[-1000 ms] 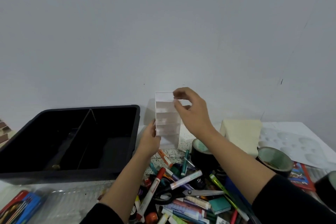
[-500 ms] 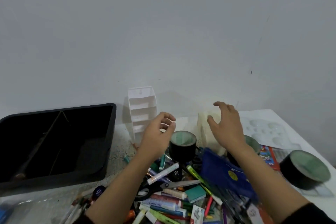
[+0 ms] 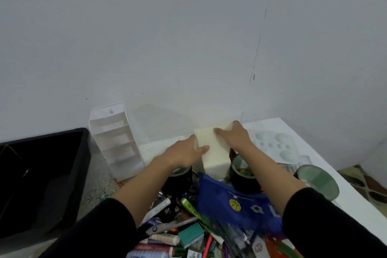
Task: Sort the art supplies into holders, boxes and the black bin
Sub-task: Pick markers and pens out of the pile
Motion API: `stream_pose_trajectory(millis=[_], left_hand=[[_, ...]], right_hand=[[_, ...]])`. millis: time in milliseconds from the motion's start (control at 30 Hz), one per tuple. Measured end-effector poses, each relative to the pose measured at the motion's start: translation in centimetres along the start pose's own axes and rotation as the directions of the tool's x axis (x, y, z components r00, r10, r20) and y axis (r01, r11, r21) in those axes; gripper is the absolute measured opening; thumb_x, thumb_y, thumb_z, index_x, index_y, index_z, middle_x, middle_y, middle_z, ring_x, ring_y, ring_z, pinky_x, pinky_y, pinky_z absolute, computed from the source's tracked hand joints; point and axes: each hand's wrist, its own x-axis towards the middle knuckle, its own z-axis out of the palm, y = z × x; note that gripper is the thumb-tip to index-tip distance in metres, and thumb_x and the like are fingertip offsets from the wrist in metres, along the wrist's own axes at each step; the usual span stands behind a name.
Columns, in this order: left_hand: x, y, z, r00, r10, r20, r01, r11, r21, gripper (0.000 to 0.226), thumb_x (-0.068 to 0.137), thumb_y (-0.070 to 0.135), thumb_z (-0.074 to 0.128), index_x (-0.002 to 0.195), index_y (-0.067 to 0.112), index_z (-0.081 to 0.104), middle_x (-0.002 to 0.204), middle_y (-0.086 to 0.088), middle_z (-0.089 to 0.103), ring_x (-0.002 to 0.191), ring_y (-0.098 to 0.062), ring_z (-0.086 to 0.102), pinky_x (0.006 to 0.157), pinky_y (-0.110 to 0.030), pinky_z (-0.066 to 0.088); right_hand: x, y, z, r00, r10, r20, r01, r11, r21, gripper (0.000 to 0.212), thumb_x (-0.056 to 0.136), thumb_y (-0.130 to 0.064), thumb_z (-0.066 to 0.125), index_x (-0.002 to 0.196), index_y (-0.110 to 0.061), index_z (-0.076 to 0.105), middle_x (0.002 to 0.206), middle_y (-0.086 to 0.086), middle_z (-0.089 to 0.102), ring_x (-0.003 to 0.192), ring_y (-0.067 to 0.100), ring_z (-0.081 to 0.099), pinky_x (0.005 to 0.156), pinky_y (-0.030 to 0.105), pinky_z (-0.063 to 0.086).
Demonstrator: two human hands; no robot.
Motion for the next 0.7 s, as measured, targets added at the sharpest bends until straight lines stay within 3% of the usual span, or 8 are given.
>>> stream_pose_trajectory(millis=[100, 200, 300, 400, 467, 533, 633, 700], left_hand=[[0.9, -0.7, 0.2, 1.0, 0.017, 0.016, -0.015, 0.993, -0.118, 0.051, 0.103, 0.055, 0.042, 0.143, 0.024, 0.046, 0.136, 0.001, 0.061, 0.116, -0.02, 0.059, 0.098, -0.037, 0.046], [1.2, -1.4, 0.0, 0.999, -0.036, -0.029, 0.027, 0.968, -0.251, 0.045, 0.102, 0.053, 0.044, 0.127, 0.018, 0.059, 0.12, -0.001, 0.068, 0.106, -0.021, 0.064, 0.099, -0.045, 0.05], [1.3, -1.6, -0.5, 0.993, -0.082, -0.082, 0.041, 0.907, -0.418, 0.05, 0.099, 0.056, 0.047, 0.12, 0.013, 0.063, 0.11, -0.003, 0.07, 0.099, -0.022, 0.068, 0.088, -0.039, 0.056], [1.5, -2.1, -1.3, 0.971, -0.115, -0.211, -0.001, 0.877, -0.481, 0.055, 0.09, 0.059, 0.057, 0.114, 0.011, 0.068, 0.104, -0.004, 0.074, 0.094, -0.023, 0.071, 0.084, -0.038, 0.057], [1.7, -2.6, -1.6, 0.967, -0.142, -0.211, -0.004, 0.821, -0.571, 0.041, 0.097, 0.047, 0.056, 0.107, 0.009, 0.068, 0.103, -0.008, 0.074, 0.093, -0.027, 0.072, 0.085, -0.038, 0.058], [1.7, -3.2, -1.8, 0.976, -0.142, -0.167, 0.021, 0.819, -0.574, 0.032, 0.105, 0.031, 0.045, 0.1, 0.007, 0.066, 0.105, -0.015, 0.072, 0.097, -0.032, 0.07, 0.086, -0.038, 0.058], [2.2, -4.7, -1.4, 0.981, -0.15, -0.12, 0.071, 0.863, -0.5, 0.041, 0.107, 0.029, 0.035, 0.101, 0.003, 0.066, 0.105, -0.016, 0.069, 0.105, -0.038, 0.065, 0.098, -0.049, 0.052], [1.8, -5.2, -1.8, 0.985, -0.135, -0.107, 0.078, 0.903, -0.423, 0.038, 0.108, 0.023, 0.037, 0.102, 0.004, 0.069, 0.094, -0.007, 0.066, 0.098, -0.032, 0.063, 0.09, -0.036, 0.051]], right_hand=[[0.4, -0.3, 0.5, 0.999, -0.028, -0.044, 0.033, 0.992, 0.118, 0.056, 0.094, -0.036, 0.065, 0.134, -0.005, 0.043, 0.123, 0.008, 0.056, 0.105, 0.025, 0.054, 0.087, 0.036, 0.047], [0.5, -1.6, 0.9, 0.987, -0.149, -0.062, 0.153, 0.986, 0.069, 0.037, 0.098, -0.031, 0.056, 0.128, -0.011, 0.049, 0.111, 0.003, 0.058, 0.099, 0.023, 0.054, 0.091, 0.043, 0.049], [0.3, -3.4, 1.7, 0.949, -0.31, -0.053, 0.31, 0.951, -0.006, 0.045, 0.091, -0.037, 0.047, 0.133, -0.021, 0.046, 0.096, -0.004, 0.059, 0.096, 0.028, 0.058, 0.089, 0.049, 0.048], [0.3, -4.5, 2.8, 0.9, -0.435, -0.002, 0.429, 0.888, -0.166, 0.056, 0.1, -0.028, 0.038, 0.154, -0.024, 0.023, 0.082, -0.001, 0.055, 0.091, 0.029, 0.058, 0.084, 0.048, 0.048], [0.2, -5.1, 3.4, 0.858, -0.512, 0.031, 0.498, 0.816, -0.294, 0.061, 0.103, -0.031, 0.032, 0.159, -0.024, 0.01, 0.093, 0.0, 0.055, 0.107, 0.029, 0.051, 0.091, 0.052, 0.046], [0.0, -5.5, 4.1, 0.842, -0.529, 0.108, 0.522, 0.747, -0.411, 0.06, 0.106, -0.037, 0.028, 0.16, -0.026, 0.006, 0.117, 0.003, 0.055, 0.126, 0.03, 0.04, 0.097, 0.055, 0.041], [-0.5, -5.2, 5.4, 0.805, -0.534, 0.258, 0.581, 0.621, -0.527, 0.056, 0.107, -0.042, 0.027, 0.159, -0.027, 0.014, 0.146, 0.001, 0.044, 0.141, 0.026, 0.027, 0.102, 0.055, 0.038], [-0.7, -4.5, 6.4, 0.754, -0.554, 0.354, 0.648, 0.537, -0.539, 0.054, 0.107, -0.047, 0.029, 0.157, -0.028, 0.023, 0.156, 0.0, 0.035, 0.145, 0.024, 0.021, 0.105, 0.055, 0.038]])
